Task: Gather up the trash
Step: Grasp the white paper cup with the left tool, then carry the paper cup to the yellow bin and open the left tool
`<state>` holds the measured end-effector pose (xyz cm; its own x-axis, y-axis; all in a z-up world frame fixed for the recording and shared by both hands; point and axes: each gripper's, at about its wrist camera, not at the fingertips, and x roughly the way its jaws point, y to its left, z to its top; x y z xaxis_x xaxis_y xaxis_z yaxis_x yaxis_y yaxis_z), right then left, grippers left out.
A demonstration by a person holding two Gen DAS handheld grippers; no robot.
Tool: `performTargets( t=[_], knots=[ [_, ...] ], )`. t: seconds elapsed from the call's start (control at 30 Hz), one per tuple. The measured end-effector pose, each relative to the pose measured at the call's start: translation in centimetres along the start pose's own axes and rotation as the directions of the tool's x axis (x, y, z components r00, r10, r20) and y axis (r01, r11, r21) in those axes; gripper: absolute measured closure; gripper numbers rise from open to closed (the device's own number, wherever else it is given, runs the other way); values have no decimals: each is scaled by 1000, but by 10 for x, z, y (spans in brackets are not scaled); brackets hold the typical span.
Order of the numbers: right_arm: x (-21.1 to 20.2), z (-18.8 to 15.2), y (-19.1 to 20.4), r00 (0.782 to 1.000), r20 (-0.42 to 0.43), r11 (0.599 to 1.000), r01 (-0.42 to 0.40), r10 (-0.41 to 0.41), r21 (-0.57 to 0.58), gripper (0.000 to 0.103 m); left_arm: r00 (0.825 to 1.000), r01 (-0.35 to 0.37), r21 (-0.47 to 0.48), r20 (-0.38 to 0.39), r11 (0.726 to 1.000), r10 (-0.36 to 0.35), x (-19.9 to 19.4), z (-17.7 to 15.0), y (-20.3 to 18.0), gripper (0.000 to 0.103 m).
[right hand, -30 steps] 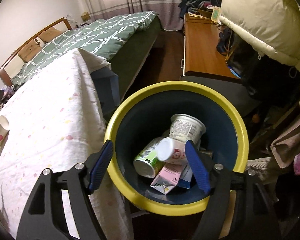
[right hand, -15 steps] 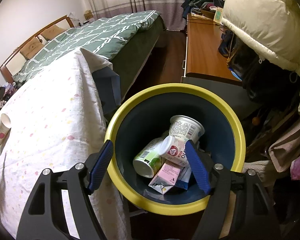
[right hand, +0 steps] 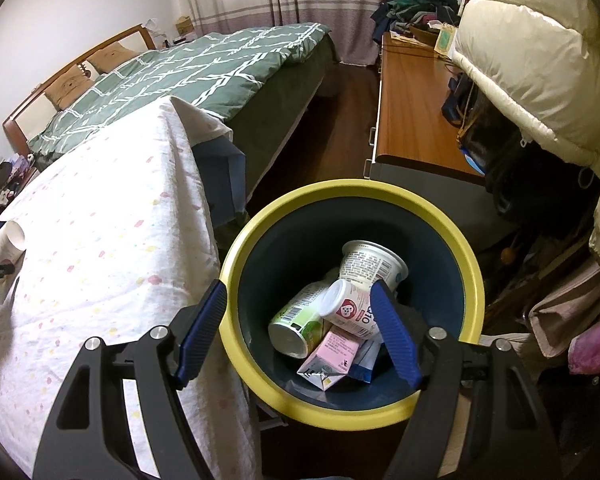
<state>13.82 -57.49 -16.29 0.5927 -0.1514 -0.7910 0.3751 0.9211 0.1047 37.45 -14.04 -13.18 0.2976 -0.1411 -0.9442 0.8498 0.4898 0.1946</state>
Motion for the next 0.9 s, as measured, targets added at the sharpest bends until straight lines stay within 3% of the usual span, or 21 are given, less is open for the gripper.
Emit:
performTargets(
  t=[0.17, 0.27, 0.5, 0.7, 0.9],
  knots=[
    [-2, -3, 2, 1000, -2, 1000, -19, 19, -3, 33, 999, 33, 2, -19, 999, -33, 3, -3, 0, 32],
    [-5, -6, 2, 999, 2, 999, -33, 33, -4, 33, 1000, 31, -3, 0, 1000, -31, -3, -5, -6, 36],
    [-24, -18, -6, 998, 29, 998, -55, 55, 3, 33, 989, 57, -50, 141, 997, -50, -40, 15, -43, 37],
    [-45, -36, -31, 998, 58, 999, -33, 31, 31, 33, 969, 104, 25, 221, 994, -107, -65, 64, -109, 37],
    [-59, -53, -61, 997, 76, 998, 11, -16, 66, 33, 958, 128, 125, 241, 984, -155, -62, 133, -191, 36]
  ],
)
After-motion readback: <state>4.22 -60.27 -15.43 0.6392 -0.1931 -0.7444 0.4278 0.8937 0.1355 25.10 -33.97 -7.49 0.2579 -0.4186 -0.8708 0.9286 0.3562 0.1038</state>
